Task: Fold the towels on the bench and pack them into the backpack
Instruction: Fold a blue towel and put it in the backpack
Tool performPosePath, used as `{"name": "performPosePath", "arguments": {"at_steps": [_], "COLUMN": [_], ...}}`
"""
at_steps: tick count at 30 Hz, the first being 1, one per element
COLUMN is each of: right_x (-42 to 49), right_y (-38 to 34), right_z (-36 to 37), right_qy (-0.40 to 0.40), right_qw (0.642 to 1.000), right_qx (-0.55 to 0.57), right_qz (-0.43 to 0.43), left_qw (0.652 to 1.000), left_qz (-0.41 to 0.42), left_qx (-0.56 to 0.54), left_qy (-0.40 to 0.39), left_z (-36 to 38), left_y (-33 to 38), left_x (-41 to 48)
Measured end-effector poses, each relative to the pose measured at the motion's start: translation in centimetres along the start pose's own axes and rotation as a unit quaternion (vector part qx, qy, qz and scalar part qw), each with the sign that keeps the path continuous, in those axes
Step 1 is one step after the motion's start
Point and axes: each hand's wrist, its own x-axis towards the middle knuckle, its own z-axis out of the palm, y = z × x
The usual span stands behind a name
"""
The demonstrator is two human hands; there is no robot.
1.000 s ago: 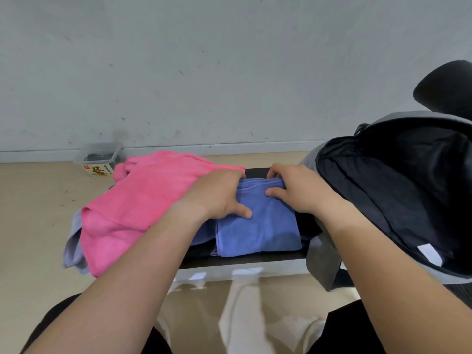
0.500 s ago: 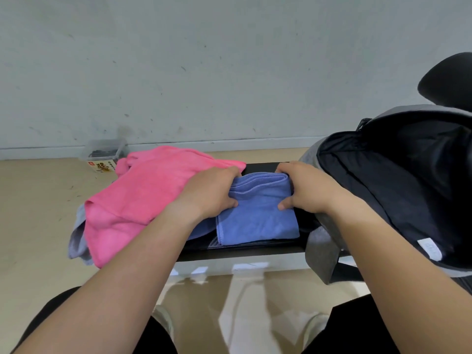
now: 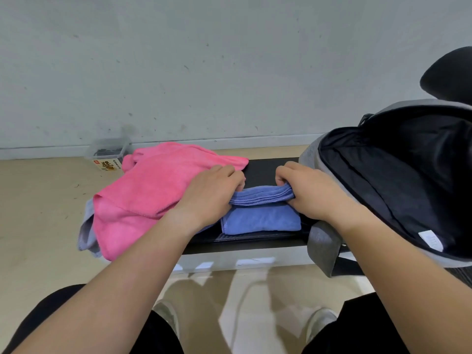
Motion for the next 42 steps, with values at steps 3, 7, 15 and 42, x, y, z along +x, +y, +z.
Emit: {"name": "performPosePath", "arguments": {"at_steps": [3,7,15,42], "right_x": [-1.1,-2.9,-4.7,-7.3], "right_y": [0.1,-0.2,-0.7,-2.4], "right_z": [0.1,-0.6,-0.4,3.6], "right_qy": [0.029,0.040,0.042,0.138], "right_qw": [0.999,0.994,0.992,0.975], "right_qx": [0.038,0.102,0.115,-0.116], "right_qz": [-0.011,-0.010,0.013,-0.129], "left_qw": [1.000,0.999,0.989,0.996], "left_qz": [-0.003,-0.032,-0.080,0.075], "left_qx": [-0.003,-0.018,-0.124,0.032], "left_qy": [0.010,0.013,0.020,0.035], "left_z": [0.2,-0.3,-0.7,1.4], "left_y": [-0.1,0.3,2.8,1.3], "left_x": [-0.9,-1.7,-3.8,-6.4]}}
